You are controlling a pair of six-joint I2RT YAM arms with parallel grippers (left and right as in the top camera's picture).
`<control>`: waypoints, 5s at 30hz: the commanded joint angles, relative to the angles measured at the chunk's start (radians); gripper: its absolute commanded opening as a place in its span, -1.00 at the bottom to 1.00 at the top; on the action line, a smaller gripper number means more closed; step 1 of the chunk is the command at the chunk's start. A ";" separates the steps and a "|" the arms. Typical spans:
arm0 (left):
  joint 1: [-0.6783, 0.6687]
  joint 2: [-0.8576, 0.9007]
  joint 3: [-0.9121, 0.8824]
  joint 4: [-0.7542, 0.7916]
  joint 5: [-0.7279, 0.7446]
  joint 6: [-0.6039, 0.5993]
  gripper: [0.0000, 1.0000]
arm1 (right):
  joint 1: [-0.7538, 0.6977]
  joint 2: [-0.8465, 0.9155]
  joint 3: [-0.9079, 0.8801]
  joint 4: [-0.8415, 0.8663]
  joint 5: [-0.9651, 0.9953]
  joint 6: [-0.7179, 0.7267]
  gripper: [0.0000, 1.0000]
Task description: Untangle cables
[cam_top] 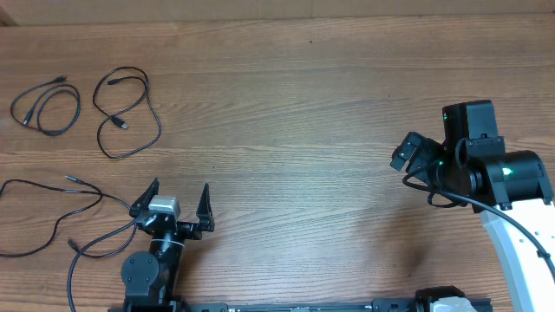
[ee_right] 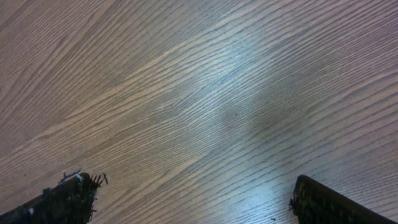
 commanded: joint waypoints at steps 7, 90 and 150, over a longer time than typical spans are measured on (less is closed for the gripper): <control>0.000 -0.007 -0.013 0.007 -0.008 -0.036 0.99 | -0.002 -0.002 0.019 0.005 0.014 0.003 1.00; 0.000 -0.006 -0.013 0.006 -0.008 -0.036 0.99 | -0.001 -1.185 -0.901 1.201 0.014 0.003 1.00; 0.000 -0.006 -0.013 0.006 -0.008 -0.036 0.99 | -0.001 -1.186 -1.218 1.187 -0.009 -0.746 1.00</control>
